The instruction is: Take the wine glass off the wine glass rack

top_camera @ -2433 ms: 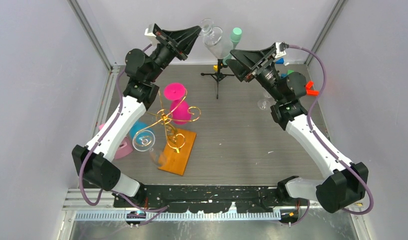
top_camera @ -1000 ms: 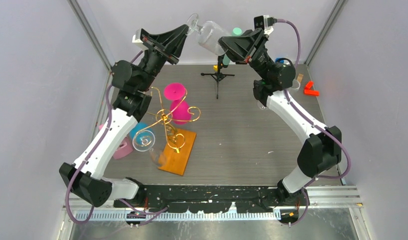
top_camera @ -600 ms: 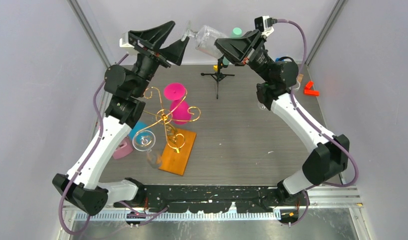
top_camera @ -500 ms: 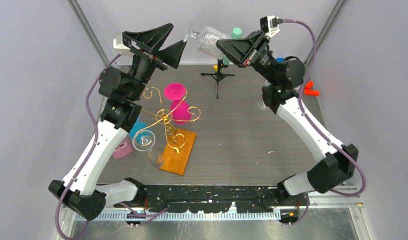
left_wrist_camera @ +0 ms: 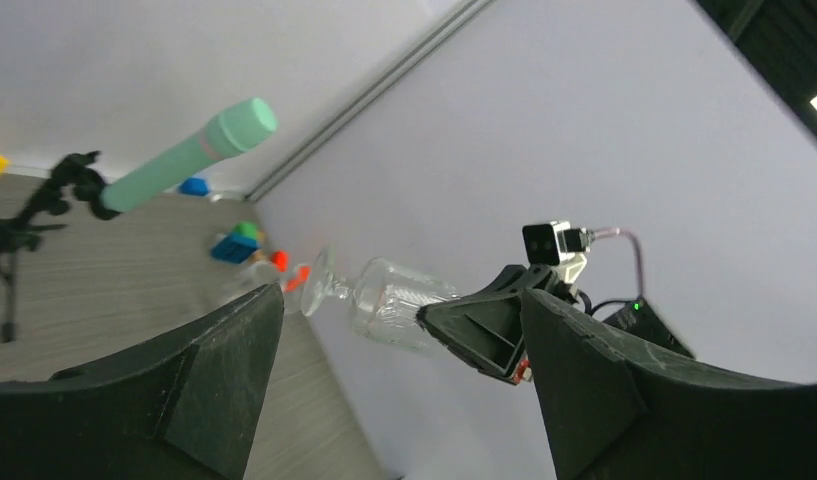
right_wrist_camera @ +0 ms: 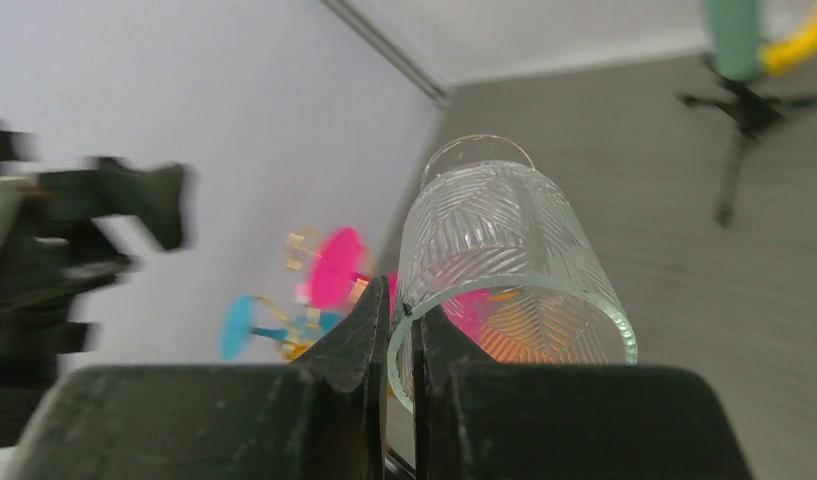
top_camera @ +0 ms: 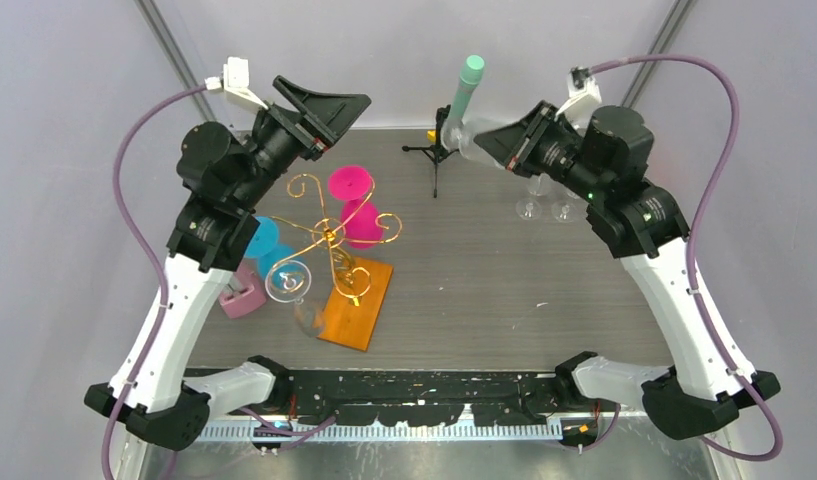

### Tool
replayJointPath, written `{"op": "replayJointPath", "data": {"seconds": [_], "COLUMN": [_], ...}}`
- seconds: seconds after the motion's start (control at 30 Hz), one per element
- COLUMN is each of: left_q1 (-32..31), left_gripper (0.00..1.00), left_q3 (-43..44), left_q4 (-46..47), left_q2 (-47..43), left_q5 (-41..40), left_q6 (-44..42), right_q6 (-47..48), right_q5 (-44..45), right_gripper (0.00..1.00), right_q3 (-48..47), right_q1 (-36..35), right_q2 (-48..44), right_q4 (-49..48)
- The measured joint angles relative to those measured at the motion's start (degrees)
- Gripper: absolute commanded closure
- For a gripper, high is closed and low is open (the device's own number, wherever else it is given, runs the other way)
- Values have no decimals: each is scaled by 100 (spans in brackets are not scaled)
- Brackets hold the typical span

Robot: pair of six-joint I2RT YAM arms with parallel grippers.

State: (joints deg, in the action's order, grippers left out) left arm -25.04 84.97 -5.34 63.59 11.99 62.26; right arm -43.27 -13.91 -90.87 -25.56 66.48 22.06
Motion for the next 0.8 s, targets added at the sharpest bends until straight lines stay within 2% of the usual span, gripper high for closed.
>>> {"op": "replayJointPath", "data": {"seconds": [0.2,0.33,0.53,0.8], "left_q1": [0,0,0,0], "left_gripper": [8,8,7,3], "left_q3": [1071,1357,1401,1342], "left_q4": [-1628,-2293,-2879,-3298], "left_q2": [98,22,4,-214], "left_q5": [26,-63,-192,-560], "left_q6": [-1923,-2728,-3333,-3744], "right_q6": [1086,1478,1788,1998], "right_q5": [796,1228,1910,2319], "right_gripper": [100,100,100,100], "right_q3": [-345,-295,-271,-1032], "right_q1": [2,2,2,122], "right_q2": [507,1043,2004,3945], "right_q4": [2835,3851,4199,4216]}}
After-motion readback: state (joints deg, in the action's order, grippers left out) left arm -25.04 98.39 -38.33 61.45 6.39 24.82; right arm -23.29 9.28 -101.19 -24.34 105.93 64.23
